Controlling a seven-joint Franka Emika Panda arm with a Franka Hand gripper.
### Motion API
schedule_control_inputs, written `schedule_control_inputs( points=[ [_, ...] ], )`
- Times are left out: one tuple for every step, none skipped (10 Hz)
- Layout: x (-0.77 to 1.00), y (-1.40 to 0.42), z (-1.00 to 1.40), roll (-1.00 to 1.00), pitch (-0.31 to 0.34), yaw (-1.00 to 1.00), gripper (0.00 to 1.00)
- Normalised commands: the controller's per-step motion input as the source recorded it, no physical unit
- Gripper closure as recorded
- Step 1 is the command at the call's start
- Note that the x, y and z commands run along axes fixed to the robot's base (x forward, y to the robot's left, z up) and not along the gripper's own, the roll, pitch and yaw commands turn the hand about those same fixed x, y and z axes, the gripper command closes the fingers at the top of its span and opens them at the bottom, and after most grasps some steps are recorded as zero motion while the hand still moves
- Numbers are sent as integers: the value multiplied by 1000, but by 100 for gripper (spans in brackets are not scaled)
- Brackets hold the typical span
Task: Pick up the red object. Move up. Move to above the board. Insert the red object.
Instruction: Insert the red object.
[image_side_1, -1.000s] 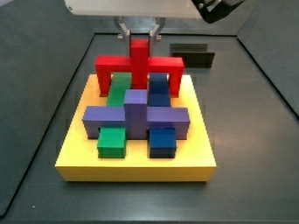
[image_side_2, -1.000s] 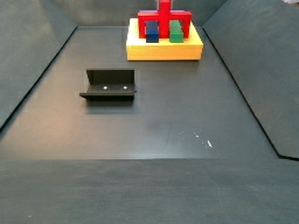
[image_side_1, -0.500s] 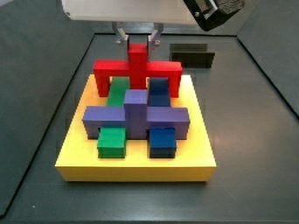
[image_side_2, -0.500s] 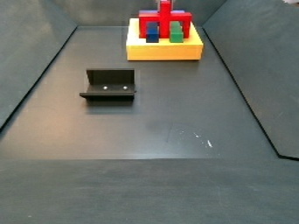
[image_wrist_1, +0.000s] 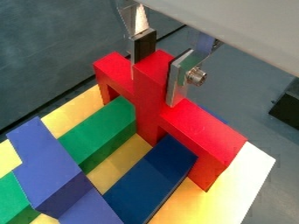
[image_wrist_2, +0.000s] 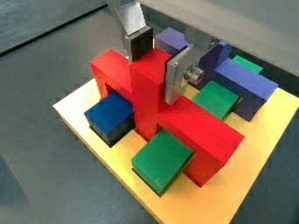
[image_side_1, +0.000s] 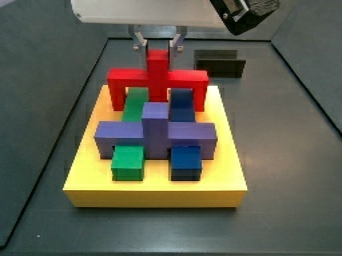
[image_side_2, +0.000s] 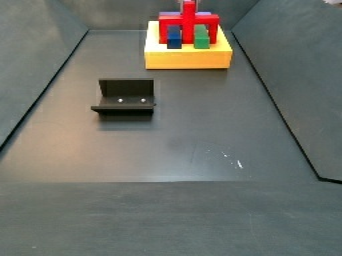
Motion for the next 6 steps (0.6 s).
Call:
schedule_control_inputs(
  points=[
    [123,0,-34,97,24,-200,100],
    [137,0,-77,103,30,-223,100],
    [137,0,-86,84,31,-211,100],
    [-134,0,-260,80,-33,-66,100],
    [-369,0,-303,46,-150,0,100],
    [-314,0,-551,27,-253,31,100]
  ],
)
